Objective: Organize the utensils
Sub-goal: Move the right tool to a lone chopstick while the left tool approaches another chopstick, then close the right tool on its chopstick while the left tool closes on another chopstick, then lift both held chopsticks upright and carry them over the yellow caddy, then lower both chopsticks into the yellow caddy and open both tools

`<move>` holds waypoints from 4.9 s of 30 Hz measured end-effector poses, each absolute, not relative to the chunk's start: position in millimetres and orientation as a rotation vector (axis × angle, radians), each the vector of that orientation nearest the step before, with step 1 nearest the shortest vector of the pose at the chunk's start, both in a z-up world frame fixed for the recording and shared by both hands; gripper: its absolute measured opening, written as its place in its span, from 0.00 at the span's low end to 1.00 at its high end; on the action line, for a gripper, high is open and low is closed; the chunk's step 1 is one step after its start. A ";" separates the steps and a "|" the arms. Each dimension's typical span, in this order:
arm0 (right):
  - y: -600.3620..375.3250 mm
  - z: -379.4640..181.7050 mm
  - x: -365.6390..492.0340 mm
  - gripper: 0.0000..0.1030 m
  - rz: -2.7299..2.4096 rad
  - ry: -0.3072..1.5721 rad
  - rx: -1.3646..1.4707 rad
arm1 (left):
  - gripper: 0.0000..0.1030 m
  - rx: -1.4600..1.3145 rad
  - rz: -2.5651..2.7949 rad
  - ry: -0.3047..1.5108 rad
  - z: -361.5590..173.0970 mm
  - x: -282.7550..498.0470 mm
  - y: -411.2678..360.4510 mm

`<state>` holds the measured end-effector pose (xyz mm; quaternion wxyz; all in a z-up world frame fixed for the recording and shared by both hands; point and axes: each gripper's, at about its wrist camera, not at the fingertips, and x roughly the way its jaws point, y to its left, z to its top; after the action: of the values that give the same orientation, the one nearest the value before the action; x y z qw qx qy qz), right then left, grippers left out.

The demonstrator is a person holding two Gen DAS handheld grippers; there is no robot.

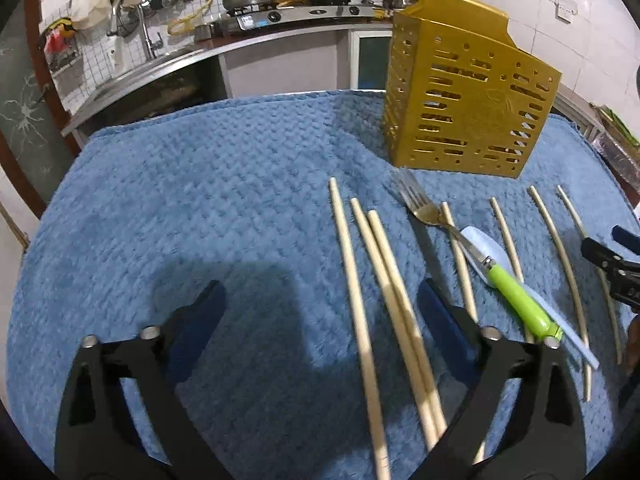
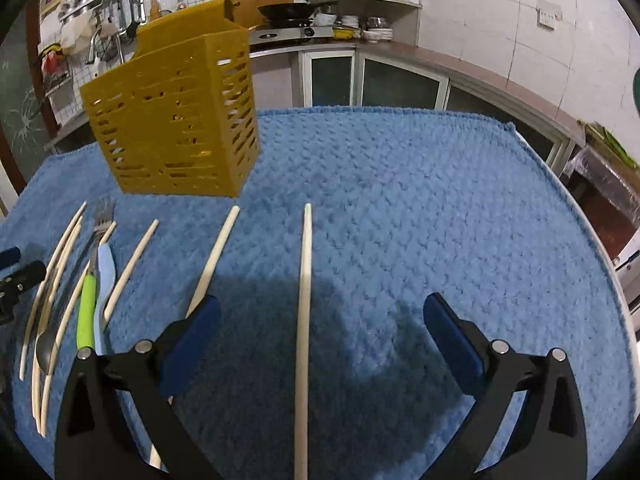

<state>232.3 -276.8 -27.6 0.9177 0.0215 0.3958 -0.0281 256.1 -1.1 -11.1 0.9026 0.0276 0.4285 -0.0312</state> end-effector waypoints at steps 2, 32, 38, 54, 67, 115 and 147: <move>-278.6 -29.9 235.9 0.83 -0.047 0.822 0.056 | 0.75 -0.005 -0.073 0.904 -13.5 261.7 1.4; -279.8 -33.1 253.2 0.18 -0.006 0.956 0.095 | 0.23 -0.044 -0.151 1.003 -10.7 263.9 -4.4; -278.8 -36.1 250.6 0.18 -0.015 0.918 0.096 | 0.12 -0.059 -0.140 1.018 -20.0 267.6 -1.7; -279.7 -29.7 257.6 0.06 -0.008 0.950 0.130 | 0.04 -0.067 -0.148 1.030 -14.7 280.5 -9.5; -275.6 1.3 228.9 0.06 0.043 0.848 0.161 | 0.04 -0.123 -0.203 0.948 14.9 254.2 -8.4; -234.0 143.7 288.0 0.06 0.085 -0.165 0.333 | 0.04 -0.125 -0.310 0.039 159.9 331.1 -76.0; -225.7 98.6 334.1 0.06 0.055 -0.074 0.196 | 0.04 -0.083 -0.302 0.224 104.7 368.7 -73.0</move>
<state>334.1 -225.7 98.6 0.9941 0.0977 -0.0371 0.0275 368.7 -73.0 104.7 0.9815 -0.0413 0.1115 -0.1501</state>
